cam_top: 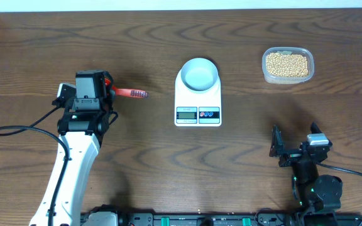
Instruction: Scoop item into bowl and weigh 50g on scale
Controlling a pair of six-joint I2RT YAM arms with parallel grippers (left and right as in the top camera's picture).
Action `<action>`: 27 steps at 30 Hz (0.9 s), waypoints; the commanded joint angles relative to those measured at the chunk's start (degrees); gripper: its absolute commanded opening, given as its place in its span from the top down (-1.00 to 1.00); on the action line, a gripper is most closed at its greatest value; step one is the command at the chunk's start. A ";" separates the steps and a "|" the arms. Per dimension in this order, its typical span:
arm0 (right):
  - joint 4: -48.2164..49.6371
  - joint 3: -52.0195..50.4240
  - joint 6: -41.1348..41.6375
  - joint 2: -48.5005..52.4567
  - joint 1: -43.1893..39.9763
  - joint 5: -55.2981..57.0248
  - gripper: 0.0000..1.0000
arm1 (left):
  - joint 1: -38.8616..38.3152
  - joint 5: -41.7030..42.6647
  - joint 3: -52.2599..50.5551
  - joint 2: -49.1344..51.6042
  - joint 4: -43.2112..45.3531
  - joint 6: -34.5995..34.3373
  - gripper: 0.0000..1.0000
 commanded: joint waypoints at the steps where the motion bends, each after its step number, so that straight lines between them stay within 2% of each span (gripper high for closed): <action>1: 3.04 -0.09 -0.63 -0.31 0.48 -0.74 -0.99 | -0.09 -0.33 -0.15 -0.26 -0.15 -0.57 0.86; 4: 10.32 -0.09 -0.66 -0.31 0.48 -2.56 -0.99 | -0.09 2.10 -0.15 -0.26 -0.15 -0.76 0.86; 17: 22.77 -0.09 -0.37 3.52 0.48 -3.41 -0.98 | -1.46 2.73 -0.15 -0.28 0.07 -0.70 0.85; 21: 27.06 1.03 1.95 10.64 0.48 -3.58 -0.98 | -2.73 2.71 -0.13 -0.33 0.09 -0.72 0.86; 27: 27.15 8.50 1.92 22.36 0.48 -4.98 -0.99 | -3.08 2.95 -0.04 -0.33 0.09 -0.74 0.85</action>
